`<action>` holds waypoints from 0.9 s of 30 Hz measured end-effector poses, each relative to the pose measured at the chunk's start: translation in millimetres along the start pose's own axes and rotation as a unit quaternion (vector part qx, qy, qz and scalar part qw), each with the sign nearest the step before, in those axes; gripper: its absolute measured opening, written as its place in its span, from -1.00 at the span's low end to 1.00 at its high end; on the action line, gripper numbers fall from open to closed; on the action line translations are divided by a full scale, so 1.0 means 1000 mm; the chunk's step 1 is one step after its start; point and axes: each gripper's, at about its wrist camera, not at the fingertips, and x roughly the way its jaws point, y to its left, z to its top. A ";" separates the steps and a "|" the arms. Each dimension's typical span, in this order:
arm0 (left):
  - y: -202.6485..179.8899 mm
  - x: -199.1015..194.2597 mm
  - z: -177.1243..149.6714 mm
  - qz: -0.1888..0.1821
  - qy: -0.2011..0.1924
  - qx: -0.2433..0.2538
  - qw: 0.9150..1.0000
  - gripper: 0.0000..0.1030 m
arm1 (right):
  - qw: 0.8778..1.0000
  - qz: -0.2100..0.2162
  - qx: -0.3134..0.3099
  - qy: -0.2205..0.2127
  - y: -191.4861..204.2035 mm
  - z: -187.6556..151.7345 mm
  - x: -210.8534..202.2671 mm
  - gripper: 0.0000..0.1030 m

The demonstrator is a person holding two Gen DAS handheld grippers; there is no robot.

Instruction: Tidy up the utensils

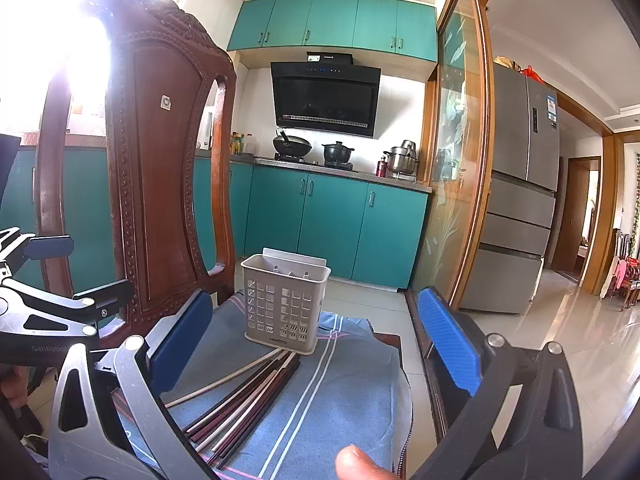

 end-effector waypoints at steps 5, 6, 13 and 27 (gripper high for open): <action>0.000 0.000 0.000 0.000 0.000 -0.001 1.000 0.93 | 1.000 0.002 0.001 0.000 0.000 0.000 0.000 0.95; 0.000 0.000 0.000 0.000 0.001 -0.001 1.000 0.93 | 1.000 0.002 0.001 0.000 0.000 0.000 0.000 0.95; -0.001 0.001 0.002 0.000 0.002 -0.001 1.000 0.93 | 1.000 0.003 0.003 0.001 0.000 0.000 0.002 0.95; -0.003 0.002 0.002 0.000 0.005 0.000 1.000 0.93 | 1.000 0.002 0.004 0.004 -0.001 -0.001 0.003 0.95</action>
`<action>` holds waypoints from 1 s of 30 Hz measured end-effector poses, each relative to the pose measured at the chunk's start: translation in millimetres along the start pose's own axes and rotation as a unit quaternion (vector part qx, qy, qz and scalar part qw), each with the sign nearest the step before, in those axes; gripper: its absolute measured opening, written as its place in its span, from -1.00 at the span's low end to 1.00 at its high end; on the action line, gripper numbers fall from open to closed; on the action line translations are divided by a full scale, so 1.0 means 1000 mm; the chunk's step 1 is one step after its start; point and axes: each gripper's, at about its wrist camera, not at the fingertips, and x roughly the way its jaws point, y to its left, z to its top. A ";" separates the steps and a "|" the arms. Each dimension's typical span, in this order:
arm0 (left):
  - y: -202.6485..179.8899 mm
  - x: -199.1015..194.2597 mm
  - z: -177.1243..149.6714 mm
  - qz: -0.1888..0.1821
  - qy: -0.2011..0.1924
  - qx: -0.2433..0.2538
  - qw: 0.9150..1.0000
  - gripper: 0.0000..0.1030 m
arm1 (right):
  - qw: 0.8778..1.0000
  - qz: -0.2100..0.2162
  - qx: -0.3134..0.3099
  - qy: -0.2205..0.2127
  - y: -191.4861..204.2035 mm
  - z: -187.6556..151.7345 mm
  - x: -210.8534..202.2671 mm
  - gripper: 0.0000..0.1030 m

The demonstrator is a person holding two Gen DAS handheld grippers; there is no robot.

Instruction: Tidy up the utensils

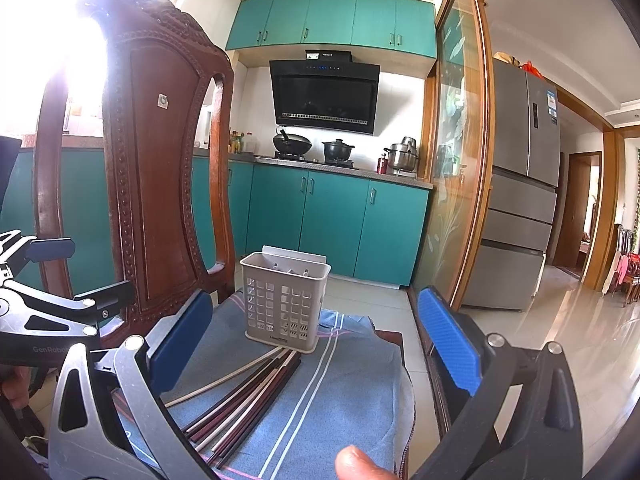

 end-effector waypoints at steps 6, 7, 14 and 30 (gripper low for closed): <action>-0.003 0.004 -0.002 -0.002 0.006 0.004 1.000 0.93 | 1.000 -0.001 0.001 0.001 0.000 -0.001 0.001 0.95; -0.003 0.004 -0.002 -0.003 0.008 0.005 1.000 0.93 | 1.000 -0.002 0.001 0.001 -0.001 -0.001 0.001 0.95; -0.004 0.012 -0.006 -0.010 0.028 0.006 1.000 0.93 | 1.000 -0.010 0.006 0.010 -0.006 -0.007 0.005 0.95; -0.016 0.062 -0.035 -0.065 0.150 0.009 0.987 0.93 | 0.978 -0.024 0.034 0.203 -0.022 -0.059 0.078 0.83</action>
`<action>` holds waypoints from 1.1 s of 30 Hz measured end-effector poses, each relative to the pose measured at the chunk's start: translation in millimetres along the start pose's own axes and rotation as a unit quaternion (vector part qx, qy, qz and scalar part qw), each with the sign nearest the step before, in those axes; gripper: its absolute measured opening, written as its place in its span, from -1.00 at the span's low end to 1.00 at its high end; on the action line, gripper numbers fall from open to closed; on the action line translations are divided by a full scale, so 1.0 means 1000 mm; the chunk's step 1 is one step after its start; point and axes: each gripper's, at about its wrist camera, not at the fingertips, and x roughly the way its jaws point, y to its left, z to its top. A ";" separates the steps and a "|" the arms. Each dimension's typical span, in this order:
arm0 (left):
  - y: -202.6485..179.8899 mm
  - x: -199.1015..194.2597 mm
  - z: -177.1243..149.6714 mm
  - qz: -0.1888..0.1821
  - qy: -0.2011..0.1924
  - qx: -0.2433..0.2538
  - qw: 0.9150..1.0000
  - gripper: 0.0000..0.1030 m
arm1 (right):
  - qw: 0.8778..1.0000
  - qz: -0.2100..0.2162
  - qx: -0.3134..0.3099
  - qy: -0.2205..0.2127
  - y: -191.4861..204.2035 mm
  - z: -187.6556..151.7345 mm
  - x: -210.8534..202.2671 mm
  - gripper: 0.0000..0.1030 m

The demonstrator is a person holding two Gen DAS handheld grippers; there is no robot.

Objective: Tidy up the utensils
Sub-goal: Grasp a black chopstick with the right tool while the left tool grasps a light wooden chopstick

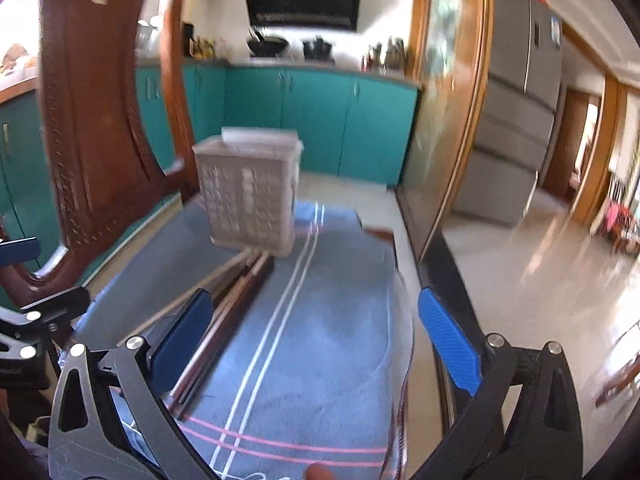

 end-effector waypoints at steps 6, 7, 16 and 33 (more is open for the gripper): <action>0.001 0.040 -0.015 -0.053 0.075 -0.002 0.996 0.72 | 0.992 0.054 0.051 0.102 -0.004 -0.020 0.062 -0.17; 0.002 0.048 -0.019 -0.059 0.091 -0.007 0.994 0.53 | 0.988 0.071 0.064 0.122 -0.003 -0.023 0.075 -0.20; 0.016 0.090 -0.033 -0.047 0.142 -0.032 0.988 -0.15 | 0.971 0.119 0.060 0.197 0.045 -0.025 0.154 -0.30; 0.014 0.168 0.013 -0.052 0.161 -0.015 0.986 -0.29 | 0.972 0.098 0.059 0.204 -0.009 -0.017 0.144 -0.41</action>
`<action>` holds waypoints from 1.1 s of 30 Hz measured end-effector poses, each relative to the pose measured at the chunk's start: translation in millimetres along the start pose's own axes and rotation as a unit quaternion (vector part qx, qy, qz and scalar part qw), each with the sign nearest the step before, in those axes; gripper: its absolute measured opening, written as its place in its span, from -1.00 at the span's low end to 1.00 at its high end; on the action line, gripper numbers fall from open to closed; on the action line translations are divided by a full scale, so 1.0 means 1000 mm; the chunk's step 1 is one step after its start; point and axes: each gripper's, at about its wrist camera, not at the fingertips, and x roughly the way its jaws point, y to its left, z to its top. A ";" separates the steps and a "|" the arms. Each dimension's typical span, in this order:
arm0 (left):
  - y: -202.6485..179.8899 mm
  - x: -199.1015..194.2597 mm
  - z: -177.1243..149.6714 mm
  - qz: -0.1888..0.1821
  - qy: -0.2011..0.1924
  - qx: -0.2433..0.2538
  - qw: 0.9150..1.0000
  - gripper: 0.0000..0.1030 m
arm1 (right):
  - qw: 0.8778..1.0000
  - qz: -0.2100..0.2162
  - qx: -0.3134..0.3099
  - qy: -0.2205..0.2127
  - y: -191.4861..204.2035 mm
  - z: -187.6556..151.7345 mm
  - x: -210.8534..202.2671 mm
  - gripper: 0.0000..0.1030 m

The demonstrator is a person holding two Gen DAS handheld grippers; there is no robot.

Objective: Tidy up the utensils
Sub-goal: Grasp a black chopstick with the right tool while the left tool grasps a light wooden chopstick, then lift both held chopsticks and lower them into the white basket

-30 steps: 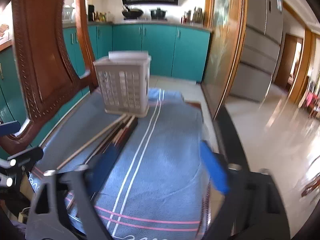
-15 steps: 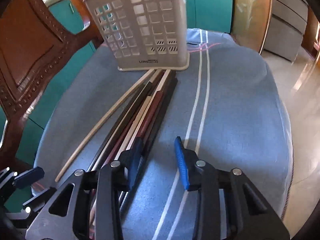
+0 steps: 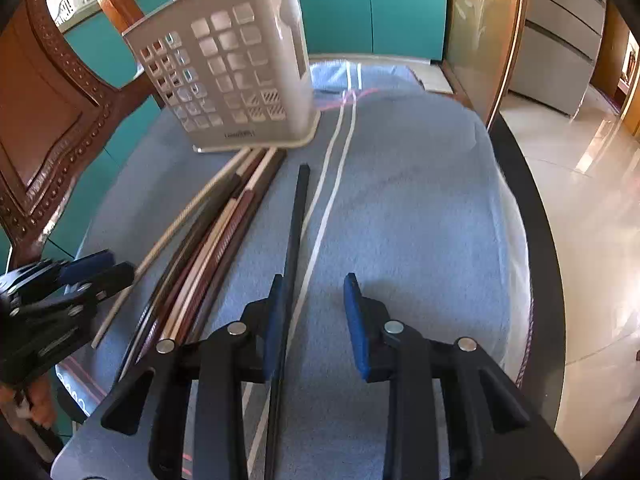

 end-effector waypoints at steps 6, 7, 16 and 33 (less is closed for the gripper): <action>-0.006 0.021 0.011 0.006 0.020 0.009 1.000 -0.46 | 1.000 0.006 -0.018 0.008 0.017 0.011 0.015 -0.41; -0.006 0.021 0.011 0.011 0.017 0.005 1.000 -0.52 | 1.000 0.006 -0.021 0.010 0.020 0.012 0.019 -0.41; 0.016 0.010 -0.006 -0.029 0.042 -0.041 0.998 -0.88 | 0.999 0.015 -0.043 0.029 0.022 0.008 0.023 -0.88; 0.005 0.038 0.046 0.007 0.051 -0.031 0.998 -0.64 | 0.996 -0.036 -0.078 0.030 0.027 0.026 0.042 -0.43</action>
